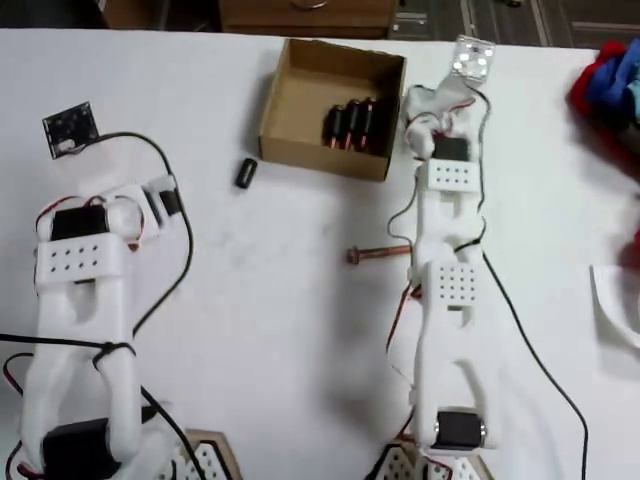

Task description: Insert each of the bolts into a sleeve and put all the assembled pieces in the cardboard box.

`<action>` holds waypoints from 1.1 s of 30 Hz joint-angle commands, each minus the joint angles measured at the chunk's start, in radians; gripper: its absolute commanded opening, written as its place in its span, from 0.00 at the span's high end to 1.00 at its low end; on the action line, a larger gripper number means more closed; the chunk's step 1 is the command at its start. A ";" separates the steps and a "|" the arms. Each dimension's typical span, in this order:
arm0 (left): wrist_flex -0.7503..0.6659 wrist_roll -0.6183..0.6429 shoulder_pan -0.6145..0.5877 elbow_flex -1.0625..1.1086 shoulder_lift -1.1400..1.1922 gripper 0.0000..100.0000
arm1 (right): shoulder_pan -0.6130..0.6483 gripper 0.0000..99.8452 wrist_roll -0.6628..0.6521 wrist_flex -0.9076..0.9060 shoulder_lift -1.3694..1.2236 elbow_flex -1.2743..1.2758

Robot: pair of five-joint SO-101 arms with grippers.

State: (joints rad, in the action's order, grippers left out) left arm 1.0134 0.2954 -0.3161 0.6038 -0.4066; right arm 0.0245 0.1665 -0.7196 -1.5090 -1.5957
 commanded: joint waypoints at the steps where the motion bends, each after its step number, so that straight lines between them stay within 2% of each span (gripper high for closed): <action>1: -0.014 -0.006 -0.011 -0.004 -0.012 0.73 | 0.056 0.98 -0.009 0.054 0.013 -0.005; 8: -0.012 -0.006 -0.011 -0.004 -0.012 0.73 | 0.105 0.98 -0.011 0.073 0.013 -0.005; 14: -0.012 -0.006 -0.011 -0.004 -0.012 0.73 | 0.088 0.98 -0.011 0.061 0.036 -0.031; 25: -0.014 0.000 -0.011 -0.054 -0.012 0.73 | 0.114 0.98 -0.003 -0.412 0.321 -0.071; 28: -0.014 0.000 -0.011 -0.064 -0.014 0.73 | 0.185 0.98 0.000 -0.552 0.389 -0.069; 33: -0.012 0.000 -0.025 -0.062 -0.014 0.73 | 0.374 0.98 0.000 -0.736 0.464 -0.069</action>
State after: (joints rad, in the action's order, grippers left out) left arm 1.0134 0.2969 -0.3207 0.5915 -0.4066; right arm 0.2915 0.1649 -1.3763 -1.1561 -1.6218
